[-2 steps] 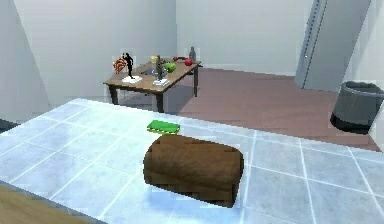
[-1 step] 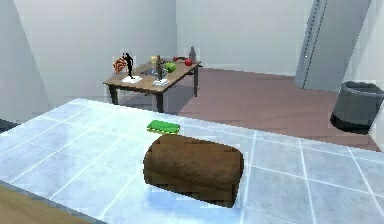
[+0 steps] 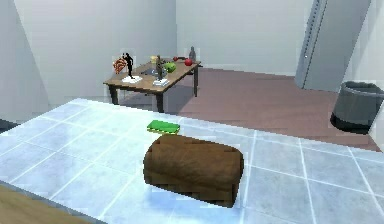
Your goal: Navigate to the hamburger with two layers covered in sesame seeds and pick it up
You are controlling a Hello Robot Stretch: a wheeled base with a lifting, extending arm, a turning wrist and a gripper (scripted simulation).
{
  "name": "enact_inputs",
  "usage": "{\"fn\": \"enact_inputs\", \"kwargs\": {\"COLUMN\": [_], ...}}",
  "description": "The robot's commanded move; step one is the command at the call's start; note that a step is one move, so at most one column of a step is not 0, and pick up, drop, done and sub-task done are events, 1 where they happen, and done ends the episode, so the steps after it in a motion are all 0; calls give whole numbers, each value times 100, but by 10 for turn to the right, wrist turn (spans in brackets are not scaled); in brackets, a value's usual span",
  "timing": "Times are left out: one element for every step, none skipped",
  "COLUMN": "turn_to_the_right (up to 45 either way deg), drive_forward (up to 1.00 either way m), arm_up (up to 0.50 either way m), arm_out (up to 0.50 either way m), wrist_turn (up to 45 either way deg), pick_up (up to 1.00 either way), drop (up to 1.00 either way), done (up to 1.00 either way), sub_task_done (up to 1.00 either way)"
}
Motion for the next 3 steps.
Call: {"fn": "enact_inputs", "kwargs": {"turn_to_the_right": [0,0,0], "drive_forward": [0,0,0], "arm_up": [0,-14,0], "arm_out": [0,0,0], "wrist_turn": [360,0,0], "pick_up": [0,0,100], "drop": [0,0,0], "done": [0,0,0], "sub_task_done": [0,0,0]}}
